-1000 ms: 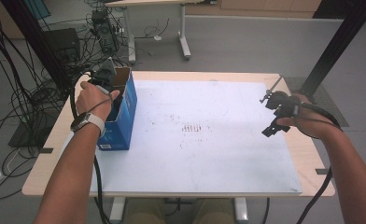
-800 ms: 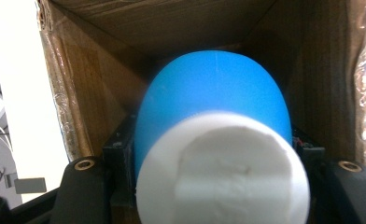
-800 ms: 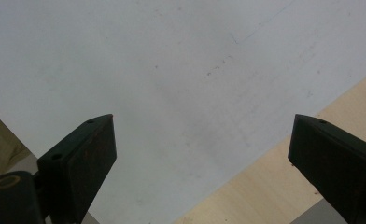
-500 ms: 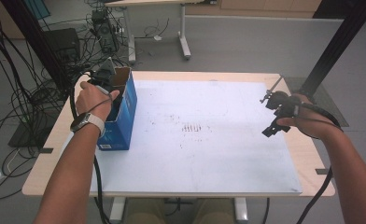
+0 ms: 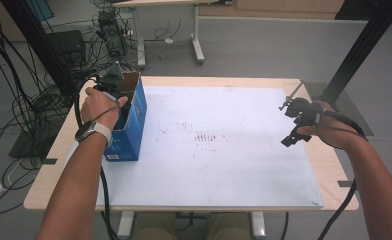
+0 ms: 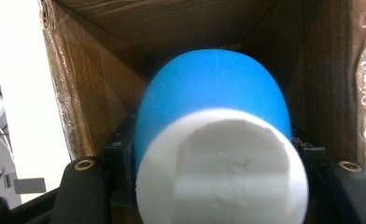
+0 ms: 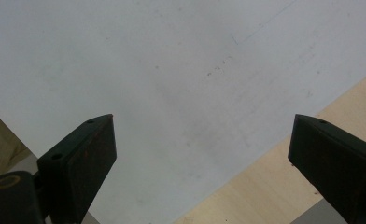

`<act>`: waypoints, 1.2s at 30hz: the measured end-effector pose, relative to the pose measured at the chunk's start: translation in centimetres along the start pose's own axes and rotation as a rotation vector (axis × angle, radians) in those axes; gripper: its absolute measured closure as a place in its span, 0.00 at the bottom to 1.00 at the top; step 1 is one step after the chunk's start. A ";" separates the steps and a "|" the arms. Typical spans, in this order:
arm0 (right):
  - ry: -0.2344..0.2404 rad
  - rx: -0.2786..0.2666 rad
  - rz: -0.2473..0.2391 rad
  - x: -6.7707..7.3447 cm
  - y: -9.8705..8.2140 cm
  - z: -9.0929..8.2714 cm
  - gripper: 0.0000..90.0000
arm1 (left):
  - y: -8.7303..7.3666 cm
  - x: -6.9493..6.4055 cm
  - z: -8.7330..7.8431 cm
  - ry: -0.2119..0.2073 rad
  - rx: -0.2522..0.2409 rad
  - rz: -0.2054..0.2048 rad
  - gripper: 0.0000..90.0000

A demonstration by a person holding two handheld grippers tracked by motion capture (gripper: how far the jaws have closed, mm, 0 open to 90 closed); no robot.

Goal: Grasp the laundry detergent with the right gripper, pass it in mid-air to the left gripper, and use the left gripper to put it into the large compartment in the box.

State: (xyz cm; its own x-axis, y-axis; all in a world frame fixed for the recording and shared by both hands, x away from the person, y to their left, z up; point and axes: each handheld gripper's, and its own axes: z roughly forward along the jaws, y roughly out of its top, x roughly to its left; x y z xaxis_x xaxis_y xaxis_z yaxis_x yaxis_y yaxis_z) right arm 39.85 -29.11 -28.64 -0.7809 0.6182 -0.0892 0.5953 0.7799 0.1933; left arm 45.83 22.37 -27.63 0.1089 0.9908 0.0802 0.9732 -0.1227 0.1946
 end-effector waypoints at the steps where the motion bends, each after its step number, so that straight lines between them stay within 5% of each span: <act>1: 0.000 -0.001 -0.002 0.0 0.0 0.0 0.09 | 0.0 0.0 0.0 -0.001 -0.001 0.000 0.41; 22: 0.003 -0.002 0.005 0.1 -0.1 0.0 0.08 | 0.1 0.2 0.0 -0.001 -0.004 0.011 0.38; 36: 0.002 0.001 0.001 0.2 0.0 0.0 0.08 | 0.0 0.7 -0.4 -0.065 -0.024 0.021 0.31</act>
State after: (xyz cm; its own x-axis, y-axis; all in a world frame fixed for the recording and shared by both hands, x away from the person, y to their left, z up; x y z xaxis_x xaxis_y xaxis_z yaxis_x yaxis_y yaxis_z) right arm 39.69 -29.03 -28.67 -0.7805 0.6191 -0.0870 0.5965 0.7791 0.1928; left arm 45.85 23.06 -27.16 0.1434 0.9894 0.0209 0.9654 -0.1445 0.2170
